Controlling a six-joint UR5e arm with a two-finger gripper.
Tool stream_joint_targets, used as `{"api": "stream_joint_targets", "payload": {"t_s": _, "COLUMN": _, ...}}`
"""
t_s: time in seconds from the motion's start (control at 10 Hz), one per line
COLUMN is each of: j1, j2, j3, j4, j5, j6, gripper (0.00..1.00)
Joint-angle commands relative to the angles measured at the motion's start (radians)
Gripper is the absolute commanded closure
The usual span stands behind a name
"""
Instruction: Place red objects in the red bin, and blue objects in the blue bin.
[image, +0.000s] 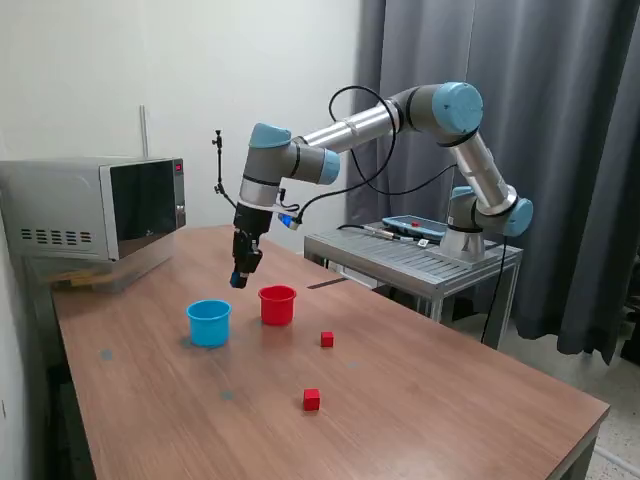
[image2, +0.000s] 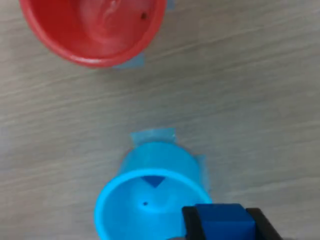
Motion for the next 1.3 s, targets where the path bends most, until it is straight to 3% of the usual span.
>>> {"api": "stream_joint_targets", "payload": {"t_s": 0.0, "j1": -0.013, "j2": 0.028, "j3": -0.029, "j4": 0.000, "j5": 0.001, "j6": 0.002, "gripper": 1.00}}
{"api": "stream_joint_targets", "payload": {"t_s": 0.7, "j1": -0.013, "j2": 0.120, "j3": -0.091, "j4": 0.000, "j5": 0.007, "j6": 0.005, "gripper": 1.00}}
{"api": "stream_joint_targets", "payload": {"t_s": 1.1, "j1": -0.015, "j2": 0.125, "j3": -0.106, "j4": -0.001, "j5": -0.002, "j6": 0.009, "gripper": 1.00}}
{"api": "stream_joint_targets", "payload": {"t_s": 1.2, "j1": -0.018, "j2": 0.126, "j3": -0.111, "j4": -0.004, "j5": -0.019, "j6": 0.012, "gripper": 1.00}}
